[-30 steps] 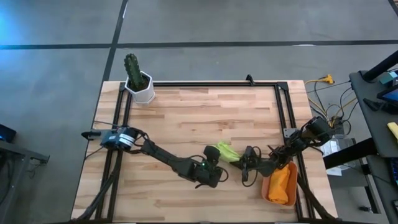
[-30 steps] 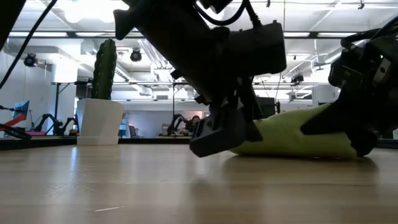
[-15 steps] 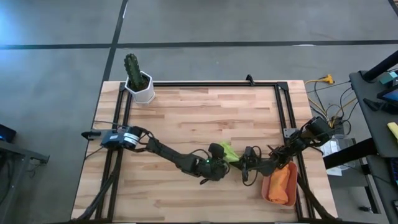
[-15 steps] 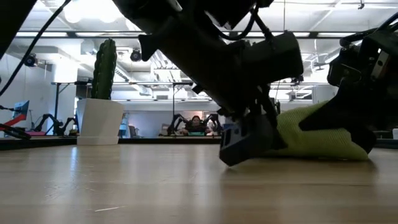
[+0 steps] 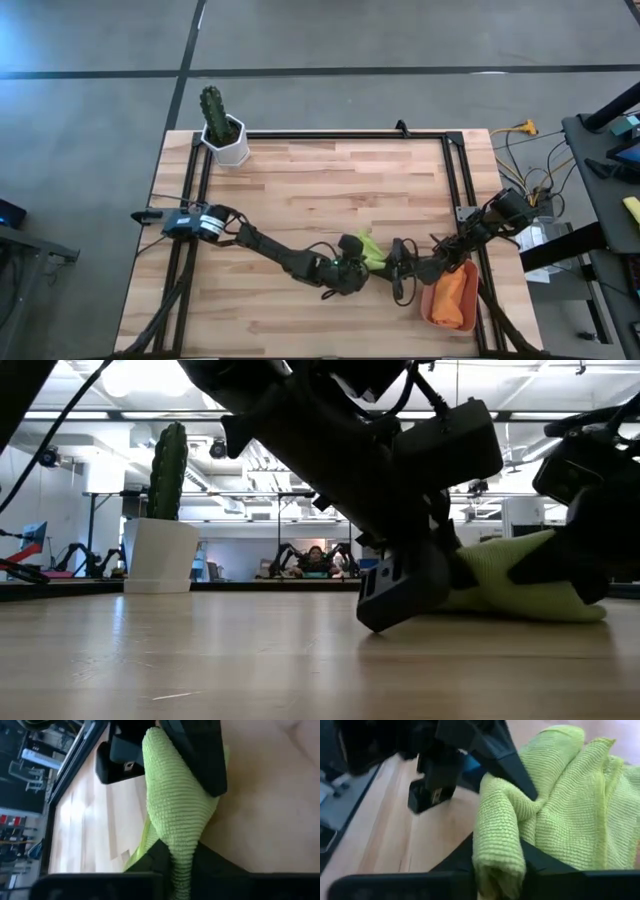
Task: Roll microfiber towels into tight, uniform cylinder then place into a basket
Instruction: Roll the green microfiber cloth
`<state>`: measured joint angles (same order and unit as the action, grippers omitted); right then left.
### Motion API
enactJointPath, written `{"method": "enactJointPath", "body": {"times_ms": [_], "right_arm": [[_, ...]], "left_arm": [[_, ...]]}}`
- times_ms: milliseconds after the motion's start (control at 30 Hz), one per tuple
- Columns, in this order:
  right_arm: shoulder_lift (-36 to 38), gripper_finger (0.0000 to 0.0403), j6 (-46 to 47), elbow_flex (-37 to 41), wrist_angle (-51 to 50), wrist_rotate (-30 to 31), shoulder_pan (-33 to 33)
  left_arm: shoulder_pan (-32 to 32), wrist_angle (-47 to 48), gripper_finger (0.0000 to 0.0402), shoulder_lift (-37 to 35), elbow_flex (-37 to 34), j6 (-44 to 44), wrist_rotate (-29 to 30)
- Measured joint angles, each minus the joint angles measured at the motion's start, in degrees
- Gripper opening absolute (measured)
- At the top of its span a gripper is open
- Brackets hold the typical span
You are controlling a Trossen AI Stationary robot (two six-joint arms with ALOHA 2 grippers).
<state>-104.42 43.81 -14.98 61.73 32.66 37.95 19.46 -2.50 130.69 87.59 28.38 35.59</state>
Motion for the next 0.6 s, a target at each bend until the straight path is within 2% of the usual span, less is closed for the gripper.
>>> {"method": "enactJointPath", "body": {"times_ms": [67,167,367,500,600], "right_arm": [[0.00,0.0096,-2.47,0.11,-0.17,-1.41,0.25],[-0.02,0.0141,-6.54,0.14,-0.29,-4.71,0.68],[1.16,0.0219,-12.52,0.13,-3.71,-9.05,0.68],[4.26,0.0252,-19.99,0.25,-7.74,-11.20,0.99],[8.68,0.0264,-25.86,-0.84,-15.73,-11.23,1.66]], "left_arm": [[0.03,0.23,0.0013,0.00,0.00,0.52,-1.49],[-0.02,2.83,0.0009,-0.02,0.03,0.08,-7.33],[0.00,16.34,0.0004,0.05,3.93,-4.83,-12.96],[-0.02,25.81,0.0002,-0.02,8.29,-7.95,-15.79],[-0.02,32.31,0.0002,0.07,11.82,-11.43,-17.80]]}}
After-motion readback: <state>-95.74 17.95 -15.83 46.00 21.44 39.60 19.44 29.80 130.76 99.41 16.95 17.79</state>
